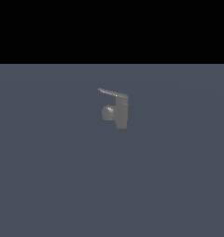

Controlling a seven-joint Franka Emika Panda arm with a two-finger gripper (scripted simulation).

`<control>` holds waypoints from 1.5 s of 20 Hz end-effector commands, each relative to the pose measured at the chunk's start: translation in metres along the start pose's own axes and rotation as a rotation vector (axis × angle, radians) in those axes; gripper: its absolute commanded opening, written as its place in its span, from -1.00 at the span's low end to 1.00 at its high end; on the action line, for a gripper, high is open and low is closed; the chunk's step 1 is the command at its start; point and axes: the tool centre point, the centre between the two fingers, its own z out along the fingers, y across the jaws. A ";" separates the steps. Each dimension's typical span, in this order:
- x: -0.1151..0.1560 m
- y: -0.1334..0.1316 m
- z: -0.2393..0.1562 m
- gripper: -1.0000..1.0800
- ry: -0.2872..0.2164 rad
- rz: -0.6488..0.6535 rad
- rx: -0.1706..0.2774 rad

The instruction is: Turn on the faucet by rotating a designated handle.

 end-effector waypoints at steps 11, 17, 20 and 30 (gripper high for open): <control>0.007 0.011 -0.006 -1.00 0.021 0.056 0.037; 0.010 0.010 -0.006 -1.00 0.020 0.064 0.042; 0.016 0.010 -0.006 -1.00 0.018 0.084 0.054; 0.061 0.009 -0.005 -1.00 -0.002 0.228 0.127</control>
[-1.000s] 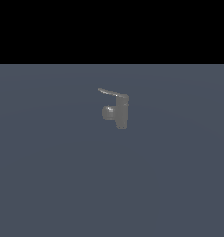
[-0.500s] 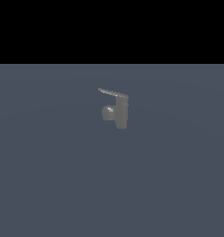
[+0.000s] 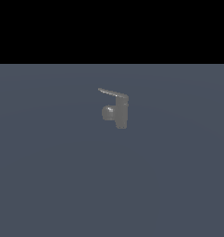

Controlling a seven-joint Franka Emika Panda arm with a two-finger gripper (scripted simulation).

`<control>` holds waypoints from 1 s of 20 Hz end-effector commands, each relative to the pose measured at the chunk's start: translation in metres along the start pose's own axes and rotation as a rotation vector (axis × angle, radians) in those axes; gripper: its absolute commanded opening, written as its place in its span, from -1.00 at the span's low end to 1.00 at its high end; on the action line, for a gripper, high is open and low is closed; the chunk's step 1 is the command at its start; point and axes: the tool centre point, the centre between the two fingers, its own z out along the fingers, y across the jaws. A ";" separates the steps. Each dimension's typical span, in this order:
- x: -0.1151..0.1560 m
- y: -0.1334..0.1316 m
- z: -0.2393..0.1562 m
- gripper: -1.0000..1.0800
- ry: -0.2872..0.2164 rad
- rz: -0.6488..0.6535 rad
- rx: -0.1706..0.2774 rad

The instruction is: Turn on the faucet by rotating a designated handle.

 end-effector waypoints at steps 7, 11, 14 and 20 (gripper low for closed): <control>0.062 -0.011 0.011 -1.00 -0.034 0.215 0.074; 0.095 -0.015 0.022 -1.00 -0.053 0.334 0.098; 0.120 -0.018 0.032 -1.00 -0.066 0.426 0.111; 0.168 -0.023 0.057 -1.00 -0.087 0.613 0.120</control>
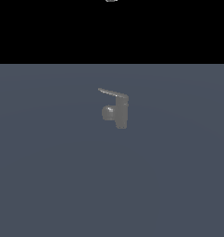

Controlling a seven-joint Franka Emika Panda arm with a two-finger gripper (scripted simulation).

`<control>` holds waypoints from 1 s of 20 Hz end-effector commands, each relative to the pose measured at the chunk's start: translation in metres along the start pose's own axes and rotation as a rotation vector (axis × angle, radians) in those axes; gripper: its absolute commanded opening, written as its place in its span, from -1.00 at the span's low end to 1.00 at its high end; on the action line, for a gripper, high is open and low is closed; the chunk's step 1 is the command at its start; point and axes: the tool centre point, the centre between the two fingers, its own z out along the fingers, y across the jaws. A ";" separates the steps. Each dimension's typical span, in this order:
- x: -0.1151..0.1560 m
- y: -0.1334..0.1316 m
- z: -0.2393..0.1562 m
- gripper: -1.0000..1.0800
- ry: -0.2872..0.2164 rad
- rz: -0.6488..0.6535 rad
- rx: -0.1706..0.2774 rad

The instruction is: Turn on the faucet by rotating a designated handle.

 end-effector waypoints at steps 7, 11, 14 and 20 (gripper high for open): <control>0.057 -0.037 0.041 -1.00 0.003 0.267 0.002; 0.082 -0.052 0.064 -1.00 0.017 0.390 -0.004; 0.101 -0.063 0.082 -1.00 0.034 0.480 -0.010; 0.135 -0.082 0.120 -1.00 0.081 0.652 -0.021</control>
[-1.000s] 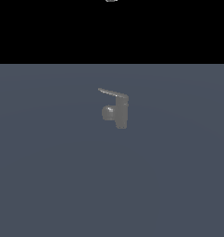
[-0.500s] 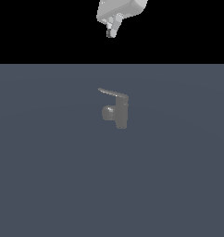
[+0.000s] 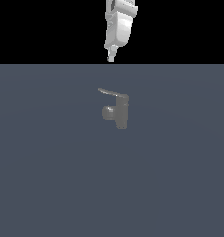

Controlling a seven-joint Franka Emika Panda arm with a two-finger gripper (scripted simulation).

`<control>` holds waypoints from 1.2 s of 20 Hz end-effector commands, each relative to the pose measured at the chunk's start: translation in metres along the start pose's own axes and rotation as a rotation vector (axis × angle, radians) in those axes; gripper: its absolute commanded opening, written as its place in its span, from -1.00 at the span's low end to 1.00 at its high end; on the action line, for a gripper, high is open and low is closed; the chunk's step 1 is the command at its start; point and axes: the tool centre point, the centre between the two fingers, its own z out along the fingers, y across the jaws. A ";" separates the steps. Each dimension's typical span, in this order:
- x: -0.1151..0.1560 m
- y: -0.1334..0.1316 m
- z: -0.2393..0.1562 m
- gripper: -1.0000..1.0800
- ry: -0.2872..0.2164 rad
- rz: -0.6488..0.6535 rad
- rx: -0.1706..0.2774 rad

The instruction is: Turn on the faucet by rotating a designated handle.

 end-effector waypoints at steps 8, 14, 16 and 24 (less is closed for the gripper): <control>0.017 -0.051 0.065 -1.00 0.099 0.250 0.013; 0.022 -0.072 0.098 -1.00 0.157 0.356 0.031; 0.023 -0.077 0.106 -1.00 0.172 0.380 0.037; 0.024 -0.088 0.123 -1.00 0.204 0.430 0.051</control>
